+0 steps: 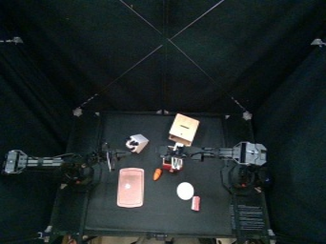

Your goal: Put sushi roll below carrot

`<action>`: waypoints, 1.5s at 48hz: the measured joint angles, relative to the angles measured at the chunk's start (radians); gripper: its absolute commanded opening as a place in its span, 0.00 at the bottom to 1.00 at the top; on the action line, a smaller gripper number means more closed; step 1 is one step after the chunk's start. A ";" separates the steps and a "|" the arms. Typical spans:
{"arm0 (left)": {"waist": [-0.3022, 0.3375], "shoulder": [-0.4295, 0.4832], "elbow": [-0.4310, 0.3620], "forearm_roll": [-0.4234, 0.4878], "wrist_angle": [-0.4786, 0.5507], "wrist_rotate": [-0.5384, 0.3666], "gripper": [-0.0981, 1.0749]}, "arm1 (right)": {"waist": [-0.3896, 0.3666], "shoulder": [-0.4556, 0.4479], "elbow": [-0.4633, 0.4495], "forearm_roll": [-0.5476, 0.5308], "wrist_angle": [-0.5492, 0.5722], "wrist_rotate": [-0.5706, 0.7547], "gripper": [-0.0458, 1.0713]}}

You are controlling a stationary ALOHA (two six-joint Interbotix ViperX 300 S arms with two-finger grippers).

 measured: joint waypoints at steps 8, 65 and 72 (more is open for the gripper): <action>-0.002 0.000 0.000 0.000 -0.002 0.000 0.30 | 0.000 -0.002 -0.003 -0.003 0.003 -0.002 0.56; -0.046 -0.025 0.035 0.002 0.011 0.002 0.30 | 0.138 -0.072 -0.149 0.014 0.034 0.153 0.56; -0.094 -0.048 0.046 0.002 0.061 0.005 0.30 | 0.170 -0.034 -0.183 0.009 0.003 0.225 0.56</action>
